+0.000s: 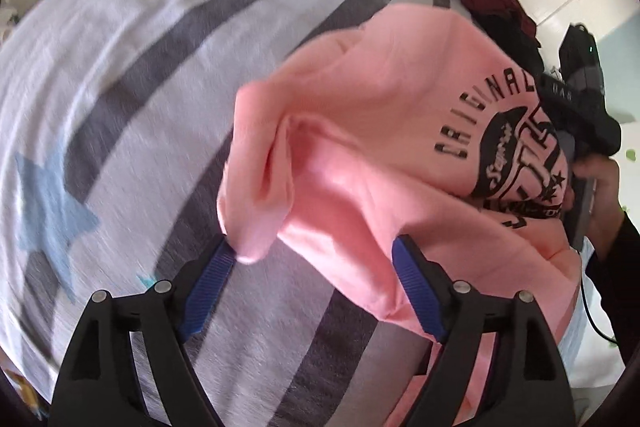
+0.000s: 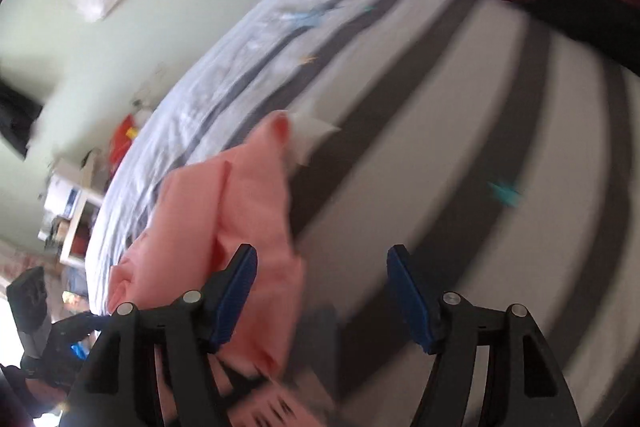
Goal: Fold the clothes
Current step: 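Lift the pink T-shirt high with both grippers and shake it open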
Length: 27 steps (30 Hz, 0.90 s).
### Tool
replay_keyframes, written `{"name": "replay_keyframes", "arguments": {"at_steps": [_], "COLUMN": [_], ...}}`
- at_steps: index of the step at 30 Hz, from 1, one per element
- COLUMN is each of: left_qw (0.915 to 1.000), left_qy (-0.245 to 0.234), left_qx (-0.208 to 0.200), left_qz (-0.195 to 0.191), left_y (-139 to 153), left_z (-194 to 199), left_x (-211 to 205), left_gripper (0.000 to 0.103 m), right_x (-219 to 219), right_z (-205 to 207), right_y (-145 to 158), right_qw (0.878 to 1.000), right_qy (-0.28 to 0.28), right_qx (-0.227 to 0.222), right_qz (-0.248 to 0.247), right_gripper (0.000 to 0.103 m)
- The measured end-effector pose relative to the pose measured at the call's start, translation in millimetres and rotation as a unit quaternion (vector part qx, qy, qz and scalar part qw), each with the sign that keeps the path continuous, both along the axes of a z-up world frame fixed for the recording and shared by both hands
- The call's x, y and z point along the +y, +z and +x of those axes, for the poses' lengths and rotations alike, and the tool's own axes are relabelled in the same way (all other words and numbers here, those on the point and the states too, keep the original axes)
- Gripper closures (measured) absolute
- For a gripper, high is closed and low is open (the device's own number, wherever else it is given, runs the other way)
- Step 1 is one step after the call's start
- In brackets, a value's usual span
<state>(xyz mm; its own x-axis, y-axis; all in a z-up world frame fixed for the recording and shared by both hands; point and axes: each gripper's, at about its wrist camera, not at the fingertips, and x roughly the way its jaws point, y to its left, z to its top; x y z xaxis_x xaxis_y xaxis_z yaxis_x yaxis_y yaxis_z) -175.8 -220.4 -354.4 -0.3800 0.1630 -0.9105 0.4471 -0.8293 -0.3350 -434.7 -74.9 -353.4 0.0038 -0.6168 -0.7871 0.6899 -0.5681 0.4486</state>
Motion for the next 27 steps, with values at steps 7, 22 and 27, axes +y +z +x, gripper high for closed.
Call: {"name": "replay_keyframes", "arguments": {"at_steps": [7, 22, 27], "left_qw": [0.9994, 0.9841, 0.9643], "left_qy": [-0.008, -0.029, -0.086], "left_qx": [0.029, 0.142, 0.215], "left_qz": [-0.020, -0.102, -0.128], "left_y": [-1.5, 70.5, 136.7], "left_z": [-5.7, -64.3, -140.1], "left_x": [5.0, 23.1, 56.8], "left_gripper": [0.024, 0.094, 0.094], "right_x": [-37.9, 44.7, 151.4], "right_z": [6.0, -21.9, -32.7], "right_y": [0.7, 36.6, 110.6], "right_qw": [0.997, 0.996, 0.978], "right_qy": [0.068, -0.065, -0.172], "right_qx": [0.019, 0.053, 0.115], "right_qz": [-0.001, -0.010, -0.020], "right_gripper": [0.041, 0.095, 0.095]}}
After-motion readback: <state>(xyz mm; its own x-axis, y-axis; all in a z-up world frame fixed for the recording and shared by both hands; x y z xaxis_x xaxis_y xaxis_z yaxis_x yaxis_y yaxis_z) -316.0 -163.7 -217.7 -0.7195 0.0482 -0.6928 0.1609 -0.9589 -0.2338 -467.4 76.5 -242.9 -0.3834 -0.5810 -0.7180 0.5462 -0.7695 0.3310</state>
